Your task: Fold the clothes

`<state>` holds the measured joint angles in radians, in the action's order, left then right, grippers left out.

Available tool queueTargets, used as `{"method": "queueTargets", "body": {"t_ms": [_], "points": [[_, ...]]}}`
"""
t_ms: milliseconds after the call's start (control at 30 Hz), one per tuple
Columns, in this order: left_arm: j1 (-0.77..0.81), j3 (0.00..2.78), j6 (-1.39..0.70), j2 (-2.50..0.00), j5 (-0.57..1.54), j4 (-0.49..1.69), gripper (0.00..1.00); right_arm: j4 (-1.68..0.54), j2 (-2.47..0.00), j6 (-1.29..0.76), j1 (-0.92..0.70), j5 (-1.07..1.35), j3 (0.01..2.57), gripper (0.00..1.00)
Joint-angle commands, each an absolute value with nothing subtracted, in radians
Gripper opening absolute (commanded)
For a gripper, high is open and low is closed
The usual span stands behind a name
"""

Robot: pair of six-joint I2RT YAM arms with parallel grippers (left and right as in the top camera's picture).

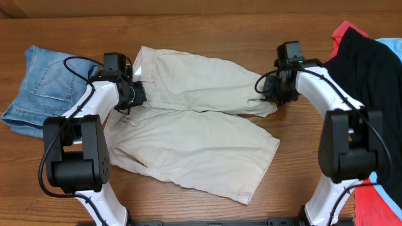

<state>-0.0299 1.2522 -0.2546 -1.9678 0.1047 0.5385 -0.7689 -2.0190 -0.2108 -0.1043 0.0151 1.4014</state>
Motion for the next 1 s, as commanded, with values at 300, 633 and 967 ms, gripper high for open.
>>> {"method": "queueTargets", "body": {"t_ms": [300,633,967], "points": [[-0.033,1.259,-0.247,-1.975,0.094,0.546,0.19,-0.497,-2.052,-0.214,-0.07,0.008,1.503,0.05],[-0.033,1.259,-0.247,-1.975,0.093,0.552,0.19,-0.363,-2.057,-0.213,-0.032,-0.016,1.515,0.13],[-0.033,1.259,-0.247,-1.975,0.089,0.546,0.2,-0.652,-2.077,-0.218,-0.031,0.007,1.491,0.5]]}}
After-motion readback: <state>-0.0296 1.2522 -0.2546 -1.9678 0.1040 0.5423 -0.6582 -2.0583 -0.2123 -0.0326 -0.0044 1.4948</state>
